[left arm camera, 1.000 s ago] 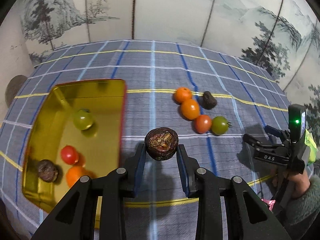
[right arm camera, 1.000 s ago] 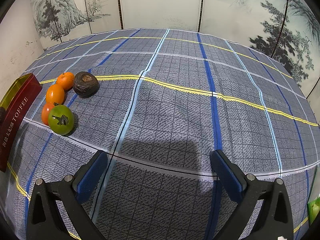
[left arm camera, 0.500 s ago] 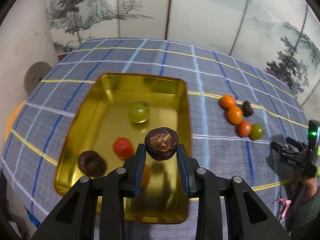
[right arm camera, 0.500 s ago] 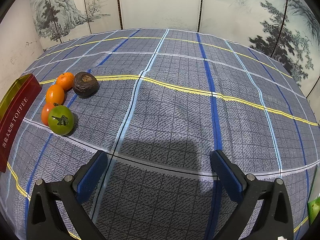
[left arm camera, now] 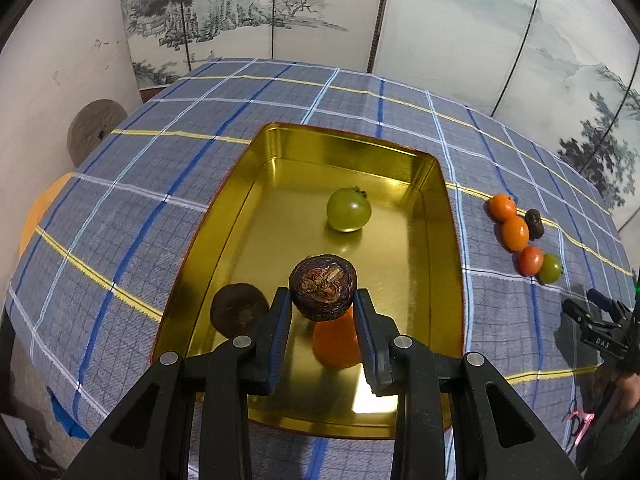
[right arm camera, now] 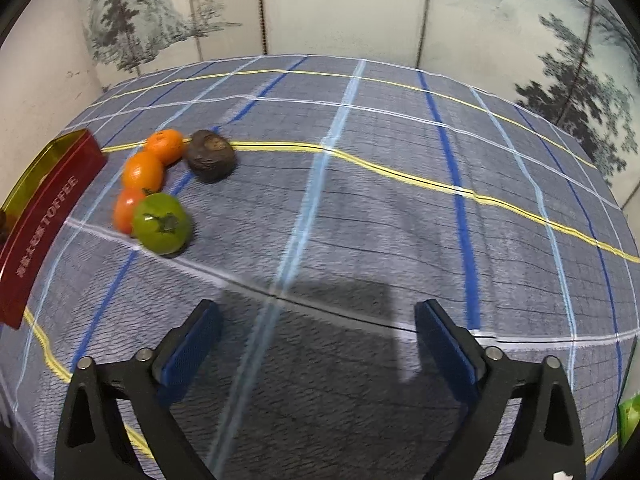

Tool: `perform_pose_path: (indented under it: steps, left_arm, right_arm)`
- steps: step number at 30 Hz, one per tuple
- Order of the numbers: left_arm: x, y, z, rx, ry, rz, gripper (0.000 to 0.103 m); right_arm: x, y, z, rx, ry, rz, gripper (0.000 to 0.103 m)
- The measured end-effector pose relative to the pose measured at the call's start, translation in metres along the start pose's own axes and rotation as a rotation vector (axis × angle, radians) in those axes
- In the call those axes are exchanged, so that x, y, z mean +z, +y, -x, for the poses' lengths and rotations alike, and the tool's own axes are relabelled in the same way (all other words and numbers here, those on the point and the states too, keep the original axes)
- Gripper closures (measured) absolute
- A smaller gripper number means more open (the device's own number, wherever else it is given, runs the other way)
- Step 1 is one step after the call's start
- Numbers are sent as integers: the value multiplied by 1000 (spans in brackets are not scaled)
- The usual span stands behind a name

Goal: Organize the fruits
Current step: 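Carry the dried fruit to the tin with the left gripper while the right approaches another green tomato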

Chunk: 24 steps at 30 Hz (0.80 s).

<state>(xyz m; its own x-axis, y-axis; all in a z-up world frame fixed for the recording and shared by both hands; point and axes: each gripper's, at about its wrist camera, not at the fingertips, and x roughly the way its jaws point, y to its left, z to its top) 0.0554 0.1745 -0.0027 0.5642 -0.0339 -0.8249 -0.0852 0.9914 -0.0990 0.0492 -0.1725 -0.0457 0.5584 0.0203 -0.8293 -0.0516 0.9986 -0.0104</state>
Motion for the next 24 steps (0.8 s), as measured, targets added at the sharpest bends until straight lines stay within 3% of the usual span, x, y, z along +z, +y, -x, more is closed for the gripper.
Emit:
perform_pose_path:
  steps: [4,13,24]
  left_arm:
    - [-2,4,-1,-3,3,6,70]
    - [-3,8,0,-5,7,2,70]
    - [-3,13,-1,-3,14,-7,70]
  right_arm:
    - [3,14,0,37,1,36,15]
    - [19,46,-3,141,1,75,42]
    - [36,66,-14,194,-2,84,64]
